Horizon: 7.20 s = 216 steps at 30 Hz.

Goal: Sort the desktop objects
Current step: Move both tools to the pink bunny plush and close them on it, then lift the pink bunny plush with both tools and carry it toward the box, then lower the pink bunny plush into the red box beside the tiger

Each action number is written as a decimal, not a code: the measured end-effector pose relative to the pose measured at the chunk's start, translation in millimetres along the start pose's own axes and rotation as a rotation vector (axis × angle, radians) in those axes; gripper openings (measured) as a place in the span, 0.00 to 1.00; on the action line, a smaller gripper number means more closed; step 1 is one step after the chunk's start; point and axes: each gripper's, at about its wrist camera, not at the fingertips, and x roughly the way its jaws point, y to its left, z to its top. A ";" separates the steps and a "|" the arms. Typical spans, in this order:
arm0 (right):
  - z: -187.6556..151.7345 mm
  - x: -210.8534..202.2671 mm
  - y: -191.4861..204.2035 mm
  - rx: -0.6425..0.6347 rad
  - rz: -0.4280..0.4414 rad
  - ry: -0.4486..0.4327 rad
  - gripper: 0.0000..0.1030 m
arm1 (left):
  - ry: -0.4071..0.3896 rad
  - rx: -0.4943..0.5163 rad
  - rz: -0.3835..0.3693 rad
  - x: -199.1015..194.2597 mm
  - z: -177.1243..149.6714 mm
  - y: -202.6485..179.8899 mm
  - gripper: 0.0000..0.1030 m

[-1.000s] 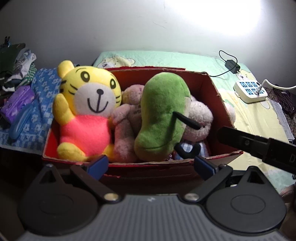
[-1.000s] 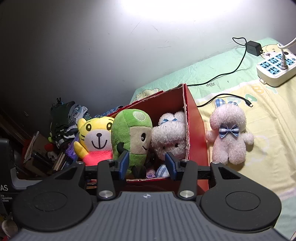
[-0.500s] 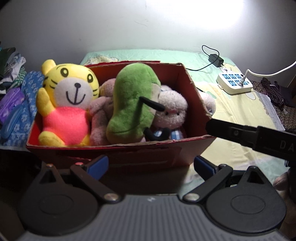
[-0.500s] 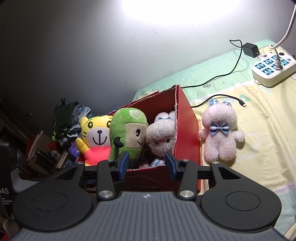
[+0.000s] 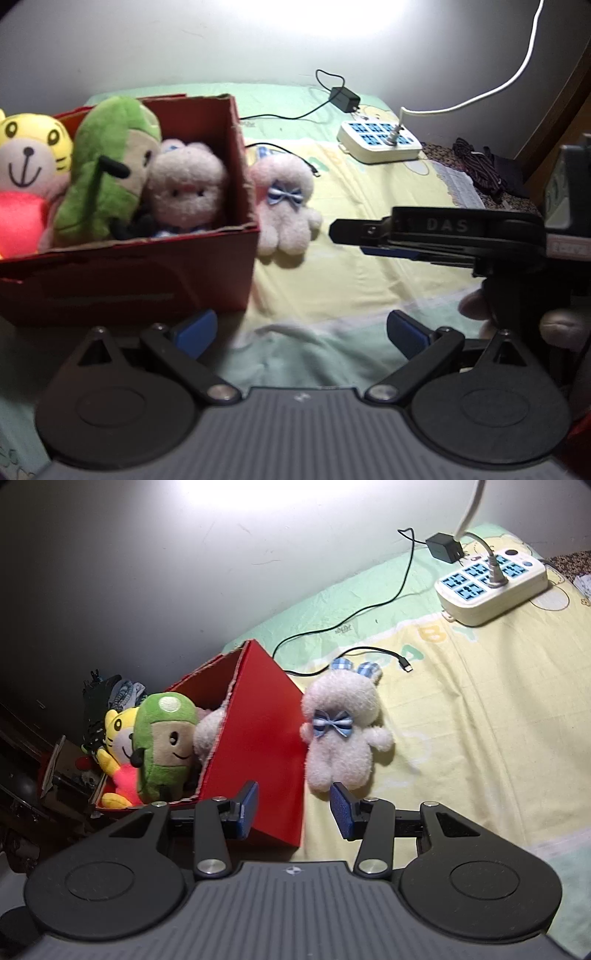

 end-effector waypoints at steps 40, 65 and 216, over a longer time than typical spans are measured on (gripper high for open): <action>19.5 52.0 -76.6 0.003 0.100 0.177 0.24 | 0.036 -0.089 0.067 54.7 -6.7 -29.3 0.96; 36.0 11.7 -120.6 0.157 0.125 0.065 0.51 | 0.018 -0.031 0.156 123.3 38.8 -64.3 0.96; -18.7 55.8 179.3 -0.001 0.191 -0.069 0.26 | -0.203 0.120 0.090 -36.7 40.2 207.3 0.87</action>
